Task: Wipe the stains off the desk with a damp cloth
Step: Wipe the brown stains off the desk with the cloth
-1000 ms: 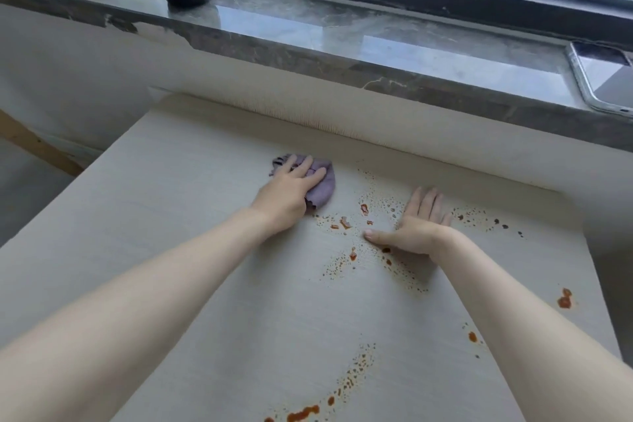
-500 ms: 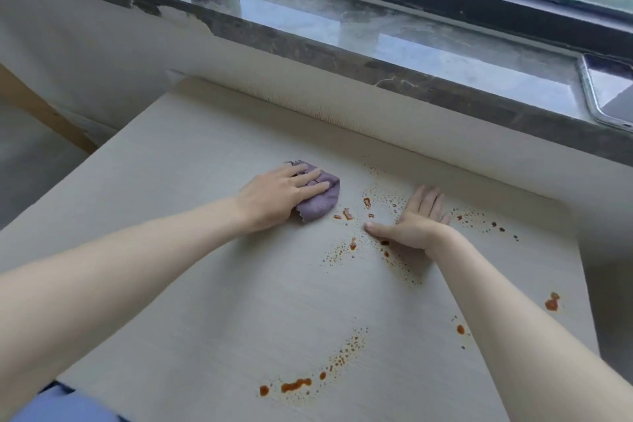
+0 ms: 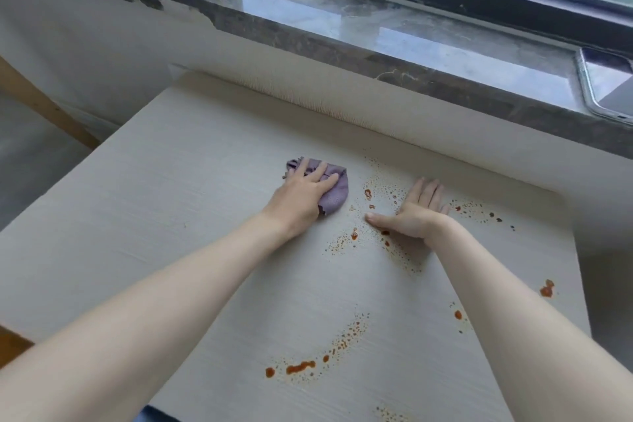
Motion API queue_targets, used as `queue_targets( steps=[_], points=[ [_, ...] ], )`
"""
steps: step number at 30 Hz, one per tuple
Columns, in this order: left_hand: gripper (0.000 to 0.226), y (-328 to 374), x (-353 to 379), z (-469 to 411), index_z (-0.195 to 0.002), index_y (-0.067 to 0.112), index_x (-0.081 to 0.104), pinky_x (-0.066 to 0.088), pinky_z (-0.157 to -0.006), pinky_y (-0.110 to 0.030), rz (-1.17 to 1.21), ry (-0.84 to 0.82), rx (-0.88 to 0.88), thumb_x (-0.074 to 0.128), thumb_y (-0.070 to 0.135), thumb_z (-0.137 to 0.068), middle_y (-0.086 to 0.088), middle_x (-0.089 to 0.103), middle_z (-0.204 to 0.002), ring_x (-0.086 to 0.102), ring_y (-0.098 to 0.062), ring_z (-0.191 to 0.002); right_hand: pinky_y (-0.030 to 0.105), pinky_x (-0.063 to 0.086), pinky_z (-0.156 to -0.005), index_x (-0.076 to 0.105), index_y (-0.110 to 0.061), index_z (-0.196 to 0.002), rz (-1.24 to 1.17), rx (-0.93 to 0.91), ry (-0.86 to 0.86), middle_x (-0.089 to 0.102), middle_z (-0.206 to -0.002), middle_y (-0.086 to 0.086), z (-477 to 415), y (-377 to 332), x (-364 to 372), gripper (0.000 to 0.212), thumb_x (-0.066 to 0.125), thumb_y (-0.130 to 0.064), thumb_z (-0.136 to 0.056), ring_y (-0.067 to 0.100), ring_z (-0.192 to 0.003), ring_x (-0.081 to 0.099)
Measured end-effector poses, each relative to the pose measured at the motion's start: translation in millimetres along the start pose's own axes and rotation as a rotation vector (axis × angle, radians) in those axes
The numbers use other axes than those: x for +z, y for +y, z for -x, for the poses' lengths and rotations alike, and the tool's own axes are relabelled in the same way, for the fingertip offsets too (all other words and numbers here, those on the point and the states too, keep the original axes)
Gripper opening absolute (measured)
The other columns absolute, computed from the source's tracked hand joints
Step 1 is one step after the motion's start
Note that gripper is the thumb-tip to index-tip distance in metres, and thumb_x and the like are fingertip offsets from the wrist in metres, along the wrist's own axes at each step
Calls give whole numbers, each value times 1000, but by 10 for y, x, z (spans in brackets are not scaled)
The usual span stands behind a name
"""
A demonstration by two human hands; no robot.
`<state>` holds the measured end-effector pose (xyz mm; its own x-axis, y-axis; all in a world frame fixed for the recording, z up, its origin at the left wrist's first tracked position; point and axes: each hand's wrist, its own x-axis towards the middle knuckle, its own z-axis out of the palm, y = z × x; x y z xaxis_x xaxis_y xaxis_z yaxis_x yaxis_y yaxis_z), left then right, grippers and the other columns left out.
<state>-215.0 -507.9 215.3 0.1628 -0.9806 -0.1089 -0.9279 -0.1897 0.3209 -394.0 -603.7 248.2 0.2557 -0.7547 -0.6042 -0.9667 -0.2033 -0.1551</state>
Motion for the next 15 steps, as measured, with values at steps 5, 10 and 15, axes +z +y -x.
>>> queue_targets(
  steps=[5,10,15],
  points=[
    [68,-216,30,251,-147,37,21,36,-108,-41,-84,-77,252,34,1,-91,9,8,-158,4,-20,-147,50,-12,-114,-26,-2,-144,14,6,11,-32,-149,22,-23,2,15,138,56,-80,-65,30,-138,-32],
    [65,-192,-75,104,-146,34,28,28,-112,-41,-22,5,59,35,1,-91,6,15,-158,8,-21,-146,51,-12,-113,-27,-2,-143,14,0,-1,-33,-149,22,-1,3,1,136,55,-79,-66,30,-138,-33],
    [64,-116,39,421,-145,38,26,38,-105,-37,-76,-61,295,35,2,-93,10,13,-157,8,-18,-147,51,-12,-113,-26,-1,-143,18,8,8,-32,-149,23,-15,-1,6,137,56,-80,-66,31,-138,-33]
  ],
)
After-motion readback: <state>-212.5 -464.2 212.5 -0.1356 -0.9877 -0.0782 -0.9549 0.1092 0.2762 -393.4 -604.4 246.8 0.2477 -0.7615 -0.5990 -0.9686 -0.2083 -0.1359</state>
